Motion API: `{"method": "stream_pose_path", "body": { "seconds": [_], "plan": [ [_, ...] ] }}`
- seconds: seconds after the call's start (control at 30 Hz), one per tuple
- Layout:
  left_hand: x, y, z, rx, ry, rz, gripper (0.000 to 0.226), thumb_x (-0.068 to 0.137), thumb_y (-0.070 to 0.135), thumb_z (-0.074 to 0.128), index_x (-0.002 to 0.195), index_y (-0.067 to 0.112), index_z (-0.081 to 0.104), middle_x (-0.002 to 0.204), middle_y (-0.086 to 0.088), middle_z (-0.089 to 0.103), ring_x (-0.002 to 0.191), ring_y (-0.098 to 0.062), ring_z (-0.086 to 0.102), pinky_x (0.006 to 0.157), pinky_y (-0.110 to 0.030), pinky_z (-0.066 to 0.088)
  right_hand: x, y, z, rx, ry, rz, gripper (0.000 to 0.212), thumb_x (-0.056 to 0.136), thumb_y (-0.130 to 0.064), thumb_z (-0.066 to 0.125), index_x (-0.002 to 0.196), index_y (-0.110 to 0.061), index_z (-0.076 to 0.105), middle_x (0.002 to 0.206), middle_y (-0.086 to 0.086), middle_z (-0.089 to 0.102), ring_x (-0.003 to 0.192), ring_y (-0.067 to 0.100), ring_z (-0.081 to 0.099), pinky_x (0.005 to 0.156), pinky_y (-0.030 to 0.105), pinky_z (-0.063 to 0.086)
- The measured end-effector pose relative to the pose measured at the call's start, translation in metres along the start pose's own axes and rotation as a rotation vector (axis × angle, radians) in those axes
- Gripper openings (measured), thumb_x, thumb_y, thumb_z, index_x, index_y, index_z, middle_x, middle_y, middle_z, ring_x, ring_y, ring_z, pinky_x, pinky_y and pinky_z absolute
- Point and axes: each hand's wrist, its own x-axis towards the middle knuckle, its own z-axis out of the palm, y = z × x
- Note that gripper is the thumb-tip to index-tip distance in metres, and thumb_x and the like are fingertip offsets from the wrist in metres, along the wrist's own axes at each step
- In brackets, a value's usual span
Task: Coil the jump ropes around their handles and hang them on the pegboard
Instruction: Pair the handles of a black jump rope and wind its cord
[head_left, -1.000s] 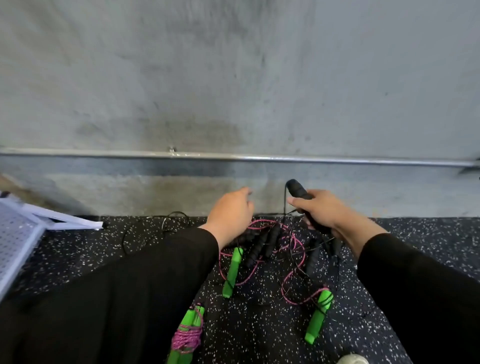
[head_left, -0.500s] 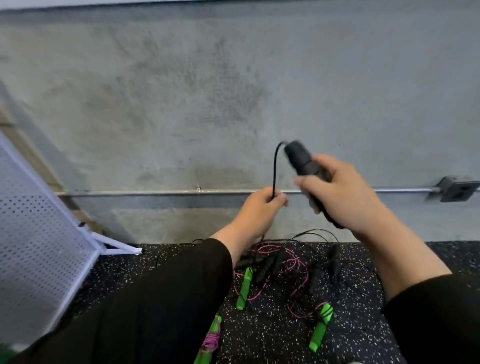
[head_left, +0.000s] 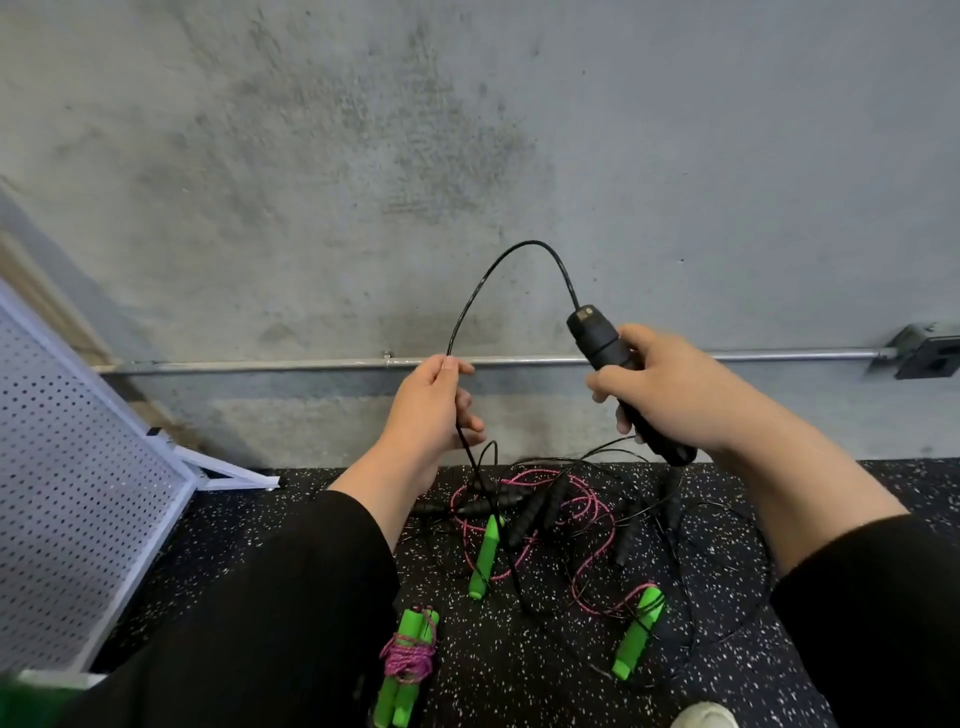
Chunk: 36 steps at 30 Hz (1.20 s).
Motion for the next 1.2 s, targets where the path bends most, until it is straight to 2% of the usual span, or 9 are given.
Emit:
{"method": "stream_pose_path", "body": {
  "seconds": [0.2, 0.4, 0.53, 0.63, 0.73, 0.83, 0.93, 1.03, 1.2],
  "plan": [
    [0.0, 0.015, 0.006, -0.264, -0.094, 0.099, 0.026, 0.112, 0.027, 0.035, 0.109, 0.013, 0.057, 0.064, 0.001, 0.039, 0.052, -0.015, 0.045, 0.059, -0.035, 0.055, 0.022, 0.011, 0.037, 0.039, -0.161, 0.115, 0.031, 0.089, -0.017, 0.074, 0.108, -0.013, 0.049, 0.066, 0.009, 0.059, 0.04, 0.014, 0.055, 0.042, 0.026, 0.045],
    [-0.003, 0.024, 0.011, -0.585, -0.161, 0.037, 0.026, 0.113, 0.027, 0.032, 0.102, 0.013, 0.052, 0.063, 0.001, 0.03, 0.052, -0.012, 0.028, 0.047, -0.024, 0.034, 0.036, 0.026, 0.084, 0.132, -0.353, 0.242, 0.036, 0.089, -0.009, 0.074, 0.113, -0.009, 0.047, 0.078, 0.014, 0.062, 0.05, 0.016, 0.065, 0.043, 0.027, 0.052],
    [-0.001, 0.023, 0.009, -0.691, -0.191, 0.017, 0.026, 0.113, 0.026, 0.032, 0.098, 0.014, 0.049, 0.062, 0.002, 0.031, 0.049, -0.011, 0.03, 0.049, -0.025, 0.037, 0.043, 0.029, 0.096, 0.228, -0.468, 0.354, 0.024, 0.094, -0.004, 0.064, 0.11, -0.007, 0.046, 0.09, 0.019, 0.067, 0.049, 0.014, 0.067, 0.042, 0.024, 0.051],
    [0.0, 0.024, 0.005, -0.73, -0.22, -0.01, 0.025, 0.113, 0.025, 0.032, 0.098, 0.014, 0.049, 0.061, 0.002, 0.03, 0.047, -0.01, 0.028, 0.047, -0.023, 0.035, 0.052, 0.038, 0.105, 0.299, -0.447, 0.412, 0.023, 0.093, -0.004, 0.062, 0.113, -0.003, 0.05, 0.097, 0.018, 0.07, 0.068, 0.024, 0.072, 0.048, 0.028, 0.055],
    [-0.002, 0.028, 0.0, -0.737, -0.247, -0.04, 0.023, 0.112, 0.026, 0.034, 0.1, 0.015, 0.05, 0.062, 0.002, 0.029, 0.046, -0.009, 0.025, 0.043, -0.022, 0.03, 0.054, 0.044, 0.119, 0.306, -0.456, 0.453, 0.015, 0.092, -0.002, 0.061, 0.105, -0.005, 0.053, 0.101, 0.022, 0.074, 0.064, 0.021, 0.066, 0.047, 0.027, 0.052],
    [-0.003, 0.03, -0.008, -0.626, -0.263, -0.027, 0.023, 0.111, 0.03, 0.037, 0.104, 0.015, 0.053, 0.063, 0.002, 0.032, 0.047, -0.01, 0.024, 0.041, -0.021, 0.025, 0.054, 0.042, 0.129, 0.285, -0.345, 0.435, 0.015, 0.088, 0.001, 0.063, 0.096, -0.008, 0.055, 0.08, 0.018, 0.07, 0.047, 0.015, 0.052, 0.044, 0.025, 0.045],
    [0.003, 0.029, -0.021, -0.133, -0.133, 0.071, 0.032, 0.108, 0.037, 0.045, 0.1, 0.014, 0.065, 0.066, 0.001, 0.044, 0.048, -0.011, 0.031, 0.04, -0.022, 0.023, 0.058, 0.035, 0.121, 0.33, -0.157, 0.407, 0.032, 0.08, 0.002, 0.074, 0.107, -0.007, 0.059, 0.063, 0.01, 0.056, 0.042, 0.015, 0.046, 0.042, 0.023, 0.041],
    [0.007, 0.021, -0.028, 0.194, -0.056, 0.025, 0.029, 0.104, 0.036, 0.055, 0.103, 0.011, 0.07, 0.079, -0.002, 0.063, 0.054, -0.013, 0.046, 0.043, -0.024, 0.036, 0.057, 0.023, 0.106, 0.475, -0.075, 0.354, 0.043, 0.076, 0.004, 0.078, 0.112, -0.009, 0.06, 0.057, 0.004, 0.059, 0.042, 0.014, 0.047, 0.042, 0.023, 0.04],
    [0.009, 0.008, -0.027, 0.216, -0.192, -0.171, 0.034, 0.101, 0.043, 0.059, 0.116, 0.013, 0.066, 0.105, -0.01, 0.074, 0.082, -0.021, 0.069, 0.081, -0.042, 0.06, 0.053, 0.003, 0.089, 0.429, -0.084, 0.236, 0.043, 0.074, 0.0, 0.08, 0.111, -0.012, 0.061, 0.058, 0.003, 0.059, 0.047, 0.015, 0.047, 0.045, 0.027, 0.038]
  ]
}}
